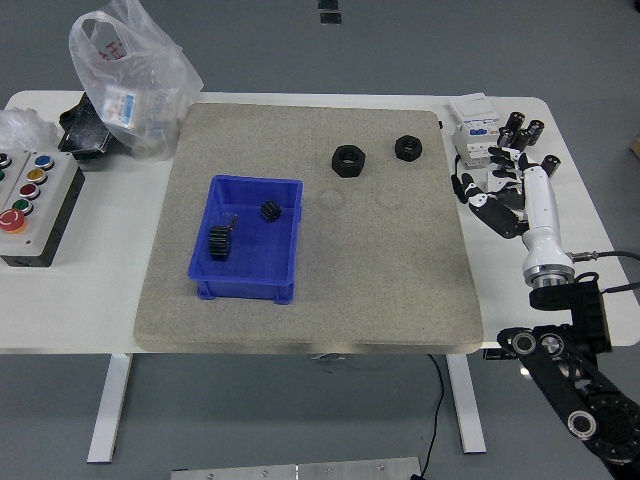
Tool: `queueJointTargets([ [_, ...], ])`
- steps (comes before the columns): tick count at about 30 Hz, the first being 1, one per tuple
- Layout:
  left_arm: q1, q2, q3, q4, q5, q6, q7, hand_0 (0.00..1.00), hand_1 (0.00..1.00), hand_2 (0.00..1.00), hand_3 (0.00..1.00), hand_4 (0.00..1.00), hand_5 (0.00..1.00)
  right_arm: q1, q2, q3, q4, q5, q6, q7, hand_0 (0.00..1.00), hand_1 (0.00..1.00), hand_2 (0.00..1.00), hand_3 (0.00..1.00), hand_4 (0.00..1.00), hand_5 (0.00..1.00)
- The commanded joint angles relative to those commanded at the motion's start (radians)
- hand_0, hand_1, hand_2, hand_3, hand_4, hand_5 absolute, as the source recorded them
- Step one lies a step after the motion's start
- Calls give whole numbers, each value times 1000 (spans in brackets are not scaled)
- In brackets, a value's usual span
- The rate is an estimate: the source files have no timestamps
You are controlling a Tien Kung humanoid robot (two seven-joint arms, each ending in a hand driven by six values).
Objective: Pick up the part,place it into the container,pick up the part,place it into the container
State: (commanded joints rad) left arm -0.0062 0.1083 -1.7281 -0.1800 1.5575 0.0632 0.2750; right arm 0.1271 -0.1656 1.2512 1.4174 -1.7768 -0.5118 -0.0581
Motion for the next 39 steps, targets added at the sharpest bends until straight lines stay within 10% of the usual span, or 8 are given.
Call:
queueJointTargets([
  [39,-2,6,5,0,-9,0,13,610,644,618,655,664,267,4,6,-21,-30,20,43,1,454,623,660,725,720,313],
])
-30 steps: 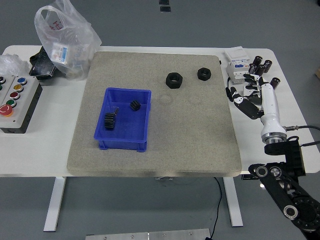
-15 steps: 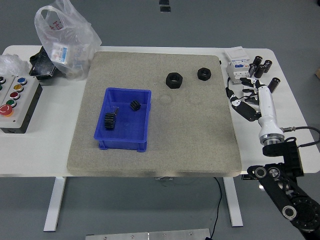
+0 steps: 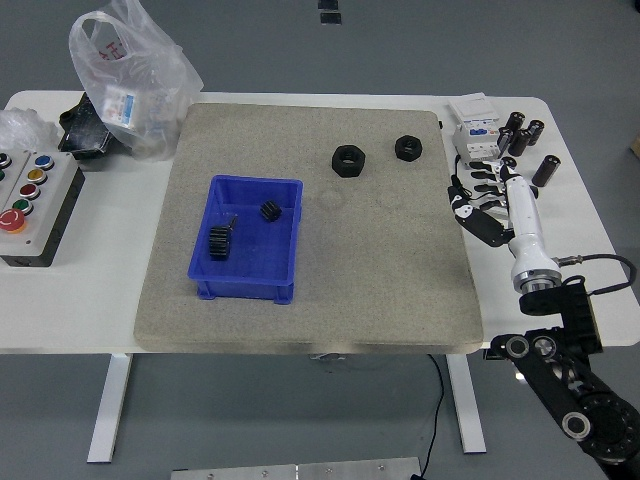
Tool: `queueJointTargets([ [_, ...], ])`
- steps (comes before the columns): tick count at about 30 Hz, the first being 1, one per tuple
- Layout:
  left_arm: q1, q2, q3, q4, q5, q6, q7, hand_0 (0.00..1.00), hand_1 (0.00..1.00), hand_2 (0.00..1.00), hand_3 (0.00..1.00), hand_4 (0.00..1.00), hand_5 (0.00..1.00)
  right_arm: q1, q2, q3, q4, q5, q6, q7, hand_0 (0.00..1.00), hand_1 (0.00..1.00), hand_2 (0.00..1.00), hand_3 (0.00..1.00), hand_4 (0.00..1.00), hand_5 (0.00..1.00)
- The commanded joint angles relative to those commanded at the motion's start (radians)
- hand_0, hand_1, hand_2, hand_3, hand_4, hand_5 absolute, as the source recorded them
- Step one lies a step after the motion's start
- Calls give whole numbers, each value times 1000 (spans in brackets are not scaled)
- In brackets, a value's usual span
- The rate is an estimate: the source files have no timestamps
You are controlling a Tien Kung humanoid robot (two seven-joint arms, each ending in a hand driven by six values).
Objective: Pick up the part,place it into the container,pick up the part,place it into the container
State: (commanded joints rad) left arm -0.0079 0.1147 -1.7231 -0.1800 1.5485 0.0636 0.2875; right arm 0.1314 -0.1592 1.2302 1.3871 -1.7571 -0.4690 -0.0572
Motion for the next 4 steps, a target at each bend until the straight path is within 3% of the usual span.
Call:
queueJointTargets([
  [4,1,-1,-8,0,10,0,7,610,645,618,656,664,267,1,-1,8,3,-1,0,0,451,617,647,724,721,314],
])
